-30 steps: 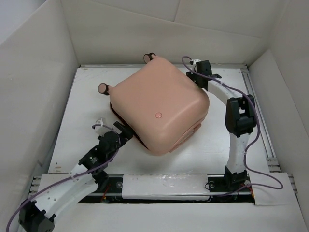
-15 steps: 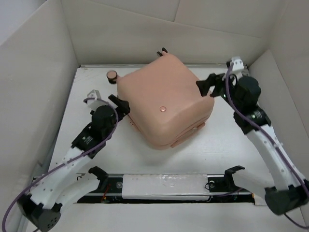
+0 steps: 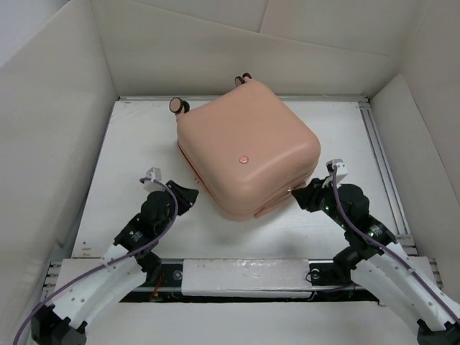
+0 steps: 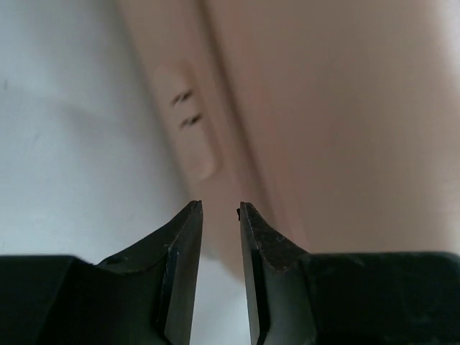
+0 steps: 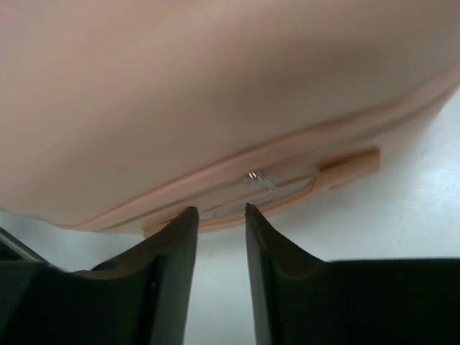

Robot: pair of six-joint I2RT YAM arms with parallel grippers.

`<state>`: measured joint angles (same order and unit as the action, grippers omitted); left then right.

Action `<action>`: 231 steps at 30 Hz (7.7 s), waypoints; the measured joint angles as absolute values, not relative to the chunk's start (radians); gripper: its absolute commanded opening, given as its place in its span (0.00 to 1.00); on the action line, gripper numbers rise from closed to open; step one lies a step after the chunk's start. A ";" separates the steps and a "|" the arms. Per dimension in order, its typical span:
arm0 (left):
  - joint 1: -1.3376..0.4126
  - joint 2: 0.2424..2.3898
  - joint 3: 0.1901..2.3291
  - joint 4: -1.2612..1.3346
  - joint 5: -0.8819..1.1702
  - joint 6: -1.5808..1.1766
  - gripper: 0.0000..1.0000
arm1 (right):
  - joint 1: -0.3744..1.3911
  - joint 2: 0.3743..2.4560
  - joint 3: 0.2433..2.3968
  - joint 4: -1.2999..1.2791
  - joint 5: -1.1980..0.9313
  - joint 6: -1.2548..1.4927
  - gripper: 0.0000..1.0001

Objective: Pack the luggage

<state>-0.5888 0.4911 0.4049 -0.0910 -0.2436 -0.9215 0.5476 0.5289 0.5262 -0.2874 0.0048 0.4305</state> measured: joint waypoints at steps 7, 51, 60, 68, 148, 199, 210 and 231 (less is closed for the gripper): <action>-0.602 0.494 0.226 -0.019 -0.054 -0.961 0.29 | 0.557 0.537 0.366 -0.254 0.030 0.463 0.54; -0.835 0.930 0.202 0.432 0.075 -0.921 0.18 | 0.647 0.791 0.255 0.299 0.039 0.394 0.00; -0.845 1.050 0.204 0.547 0.089 -0.956 0.16 | 1.107 0.770 0.334 0.208 0.097 0.472 0.00; -0.852 1.151 0.208 0.671 0.087 -1.002 0.14 | 1.345 1.103 0.543 0.241 0.196 0.503 0.00; -0.711 1.032 0.278 0.643 0.041 -0.926 0.04 | 1.294 1.016 0.499 0.130 0.599 0.490 0.42; -0.738 1.131 0.276 0.651 0.044 -0.899 0.00 | 0.928 0.927 0.361 0.240 0.270 0.170 0.00; -0.746 1.298 0.288 0.700 0.117 -0.938 0.00 | 1.111 1.053 0.535 0.078 0.293 0.266 0.00; -0.641 1.233 0.241 0.773 0.273 -0.953 0.24 | 1.225 1.359 0.717 0.324 0.406 0.430 0.61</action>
